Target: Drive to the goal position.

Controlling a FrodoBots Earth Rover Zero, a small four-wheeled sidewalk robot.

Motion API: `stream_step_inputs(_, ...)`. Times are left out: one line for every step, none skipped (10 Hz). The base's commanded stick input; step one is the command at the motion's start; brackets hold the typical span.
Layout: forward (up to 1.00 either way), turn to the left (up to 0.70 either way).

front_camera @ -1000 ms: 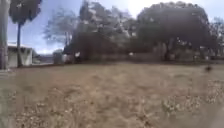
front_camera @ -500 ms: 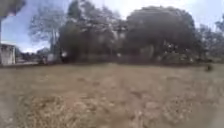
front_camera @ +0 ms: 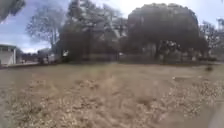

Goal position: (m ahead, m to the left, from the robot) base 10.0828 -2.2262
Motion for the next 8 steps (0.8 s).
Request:
stream_step_inputs(0.70,0.00)
stream_step_inputs(0.70,0.00)
stream_step_inputs(0.70,0.00)
stream_step_inputs(0.70,0.00)
stream_step_inputs(0.70,0.00)
stream_step_inputs(0.70,0.00)
stream_step_inputs(0.70,-0.02)
stream_step_inputs(0.70,-0.31)
